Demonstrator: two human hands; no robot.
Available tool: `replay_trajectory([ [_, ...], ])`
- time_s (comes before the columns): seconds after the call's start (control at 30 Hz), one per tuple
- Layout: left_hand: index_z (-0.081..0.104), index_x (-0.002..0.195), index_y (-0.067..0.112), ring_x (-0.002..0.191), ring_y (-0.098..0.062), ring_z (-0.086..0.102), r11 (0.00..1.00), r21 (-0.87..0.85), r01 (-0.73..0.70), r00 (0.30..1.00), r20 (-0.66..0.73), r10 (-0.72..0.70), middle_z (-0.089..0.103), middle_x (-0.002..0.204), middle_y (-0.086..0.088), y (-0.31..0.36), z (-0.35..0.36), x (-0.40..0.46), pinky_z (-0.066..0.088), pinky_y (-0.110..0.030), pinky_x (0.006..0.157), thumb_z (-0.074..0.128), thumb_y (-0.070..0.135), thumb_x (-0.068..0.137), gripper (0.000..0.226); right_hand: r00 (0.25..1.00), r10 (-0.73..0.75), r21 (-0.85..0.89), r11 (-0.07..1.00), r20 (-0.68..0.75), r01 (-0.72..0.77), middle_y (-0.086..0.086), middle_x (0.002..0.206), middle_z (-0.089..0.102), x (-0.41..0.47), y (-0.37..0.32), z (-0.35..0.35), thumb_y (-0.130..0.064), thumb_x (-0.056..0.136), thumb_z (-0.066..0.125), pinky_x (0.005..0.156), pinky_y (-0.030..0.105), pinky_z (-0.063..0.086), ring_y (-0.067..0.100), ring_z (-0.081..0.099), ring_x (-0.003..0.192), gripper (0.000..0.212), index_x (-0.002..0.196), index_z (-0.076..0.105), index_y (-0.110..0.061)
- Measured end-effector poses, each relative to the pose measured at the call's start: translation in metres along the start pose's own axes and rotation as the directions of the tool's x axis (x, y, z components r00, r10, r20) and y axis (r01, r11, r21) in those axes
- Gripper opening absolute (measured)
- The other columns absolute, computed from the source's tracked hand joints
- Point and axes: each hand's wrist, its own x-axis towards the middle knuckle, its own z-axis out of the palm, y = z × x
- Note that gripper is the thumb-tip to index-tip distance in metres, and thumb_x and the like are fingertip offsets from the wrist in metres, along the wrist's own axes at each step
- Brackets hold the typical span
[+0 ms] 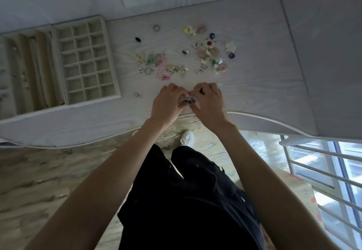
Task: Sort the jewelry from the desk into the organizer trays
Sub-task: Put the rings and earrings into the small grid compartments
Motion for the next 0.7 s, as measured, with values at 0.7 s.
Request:
replay_trajectory([
  [0.7,0.069,0.094,0.024,0.074,-0.006,0.066,0.627,-0.766,0.142,0.924,-0.124,-0.361,0.070,0.073,0.015,-0.129,-0.135,-0.059,0.053,-0.023,0.075,0.066,0.006,0.087,0.019,0.943,0.162,0.821,0.465,0.290,-0.332,0.002,0.073,0.064,0.075,-0.172,0.005,0.002,0.084,0.065,0.061,0.019,0.048,0.009,0.062,0.065,0.020,0.080,0.060,-0.018],
])
